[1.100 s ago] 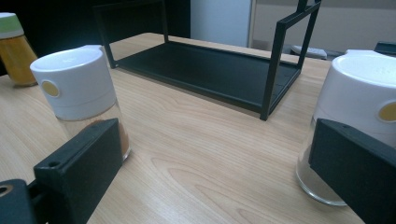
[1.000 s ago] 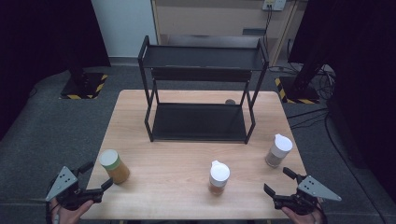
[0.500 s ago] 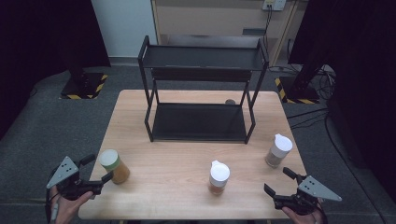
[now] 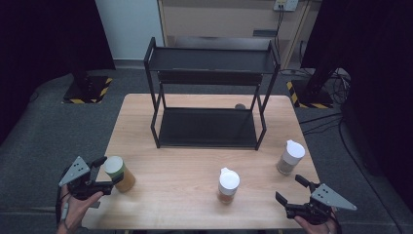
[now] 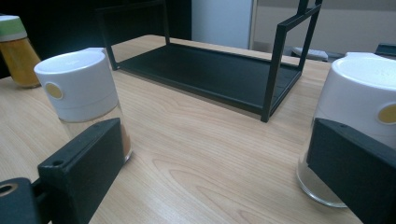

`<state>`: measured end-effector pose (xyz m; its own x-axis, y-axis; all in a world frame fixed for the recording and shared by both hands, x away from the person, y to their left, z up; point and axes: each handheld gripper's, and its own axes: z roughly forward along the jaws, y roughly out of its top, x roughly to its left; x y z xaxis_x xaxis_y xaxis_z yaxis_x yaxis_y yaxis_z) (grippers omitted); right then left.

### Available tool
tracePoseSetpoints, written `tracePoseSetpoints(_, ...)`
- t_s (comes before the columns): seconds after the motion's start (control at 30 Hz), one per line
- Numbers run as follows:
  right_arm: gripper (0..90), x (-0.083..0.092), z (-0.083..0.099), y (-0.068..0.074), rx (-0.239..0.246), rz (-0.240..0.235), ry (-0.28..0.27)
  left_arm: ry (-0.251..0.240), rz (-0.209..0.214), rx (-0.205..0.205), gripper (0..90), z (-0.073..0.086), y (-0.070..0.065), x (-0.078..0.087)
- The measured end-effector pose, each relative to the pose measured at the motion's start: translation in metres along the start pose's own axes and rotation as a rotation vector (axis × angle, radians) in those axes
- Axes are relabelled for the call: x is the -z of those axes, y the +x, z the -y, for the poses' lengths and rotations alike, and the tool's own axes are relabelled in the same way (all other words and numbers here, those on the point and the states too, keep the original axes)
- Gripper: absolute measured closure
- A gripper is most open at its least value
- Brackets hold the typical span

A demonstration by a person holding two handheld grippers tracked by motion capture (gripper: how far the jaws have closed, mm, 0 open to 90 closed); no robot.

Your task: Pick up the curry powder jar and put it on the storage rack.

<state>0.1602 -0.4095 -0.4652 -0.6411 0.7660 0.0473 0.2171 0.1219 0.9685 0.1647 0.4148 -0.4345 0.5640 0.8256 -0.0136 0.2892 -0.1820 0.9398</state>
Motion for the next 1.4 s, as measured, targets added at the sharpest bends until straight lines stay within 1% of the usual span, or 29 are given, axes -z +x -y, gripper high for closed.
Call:
tracePoseSetpoints(0.07,4.6,0.000,0.000,0.000,0.000,0.000,0.000,-0.002,0.001,-0.001,11.6,0.001,0.000,-0.002)
tracePoseSetpoints(0.13,4.7,0.000,0.000,0.000,0.000,0.001,0.000,-0.004,0.000,-0.003,15.6,0.002,0.001,-0.004)
tracePoseSetpoints(0.3,4.9,0.000,0.000,0.000,0.001,-0.001,0.000,-0.009,-0.001,-0.012,21.2,0.004,0.002,-0.007)
tracePoseSetpoints(0.43,4.9,0.000,0.000,0.000,0.001,0.000,0.000,-0.013,-0.003,-0.026,30.6,0.004,0.002,-0.008)
tracePoseSetpoints(0.53,4.9,0.000,0.000,0.000,0.001,0.000,0.000,-0.017,-0.004,-0.025,31.5,0.005,0.003,-0.009)
tracePoseSetpoints(0.73,4.9,0.000,0.000,0.000,0.001,-0.001,0.000,-0.020,-0.016,-0.022,31.7,0.005,-0.002,-0.009)
tracePoseSetpoints(0.83,5.0,0.000,0.000,0.000,0.002,-0.001,0.000,-0.014,-0.007,-0.024,31.8,0.002,-0.002,-0.011)
tracePoseSetpoints(0.87,5.0,0.000,0.000,0.000,0.001,0.000,0.000,-0.016,-0.003,-0.023,31.7,0.001,-0.002,-0.011)
tracePoseSetpoints(1.07,5.0,0.000,0.000,0.000,0.001,-0.002,-0.001,-0.019,0.027,-0.046,31.7,-0.008,-0.005,-0.016)
tracePoseSetpoints(1.13,5.0,0.000,0.000,0.000,0.002,-0.002,0.000,-0.022,0.046,-0.051,31.7,-0.012,-0.006,-0.019)
tracePoseSetpoints(1.17,5.0,0.000,0.000,0.000,0.001,-0.002,-0.001,-0.021,0.068,-0.056,31.7,-0.017,-0.006,-0.023)
tracePoseSetpoints(1.2,5.0,0.000,0.000,0.000,0.001,-0.002,-0.001,-0.020,0.079,-0.059,31.7,-0.020,-0.006,-0.025)
tracePoseSetpoints(1.23,5.0,0.000,0.000,0.000,0.001,-0.002,-0.001,-0.020,0.079,-0.059,31.7,-0.020,-0.006,-0.025)
tracePoseSetpoints(1.4,5.2,0.000,0.000,-0.001,0.000,-0.005,-0.002,-0.017,0.125,-0.075,31.7,-0.031,-0.009,-0.037)
